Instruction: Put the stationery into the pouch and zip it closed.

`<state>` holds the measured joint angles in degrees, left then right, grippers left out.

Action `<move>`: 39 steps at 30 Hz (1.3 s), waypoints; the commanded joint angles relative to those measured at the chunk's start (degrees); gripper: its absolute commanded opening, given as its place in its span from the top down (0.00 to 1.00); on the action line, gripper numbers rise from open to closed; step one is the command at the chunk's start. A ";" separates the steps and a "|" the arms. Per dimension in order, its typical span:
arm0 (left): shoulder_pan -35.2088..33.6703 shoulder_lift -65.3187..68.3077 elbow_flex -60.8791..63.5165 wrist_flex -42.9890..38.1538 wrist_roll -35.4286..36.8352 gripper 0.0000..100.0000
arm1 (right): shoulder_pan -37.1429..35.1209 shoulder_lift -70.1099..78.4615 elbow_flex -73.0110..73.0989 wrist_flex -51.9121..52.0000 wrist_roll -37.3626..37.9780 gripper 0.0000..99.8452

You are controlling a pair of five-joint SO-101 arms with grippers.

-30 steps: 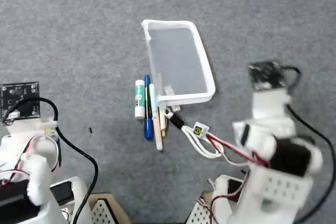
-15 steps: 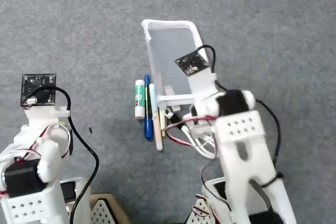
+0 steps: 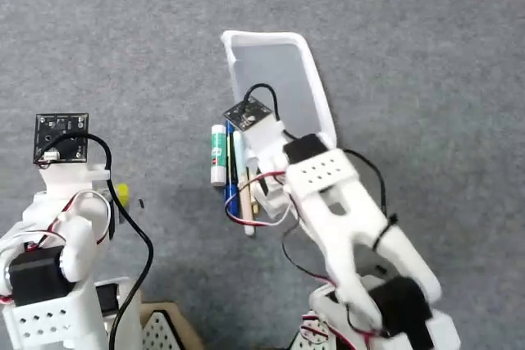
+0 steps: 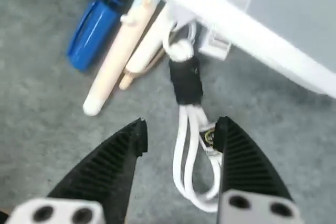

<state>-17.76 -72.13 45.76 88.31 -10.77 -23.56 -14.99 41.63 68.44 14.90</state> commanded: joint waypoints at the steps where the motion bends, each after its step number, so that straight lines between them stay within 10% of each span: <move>1: 0.75 -0.09 -0.40 -1.05 0.62 0.78 | -0.70 3.91 -0.13 -4.31 0.35 0.78; 20: 0.75 -0.09 -0.40 -1.05 0.62 0.78 | 6.77 16.04 -0.22 -17.49 0.35 0.92; 39: 1.01 -0.09 -0.92 -1.05 0.62 0.77 | 6.42 15.69 -9.63 -6.68 0.53 0.99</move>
<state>-17.58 -72.13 45.76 88.31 -10.77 -17.32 1.10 38.11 56.92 14.90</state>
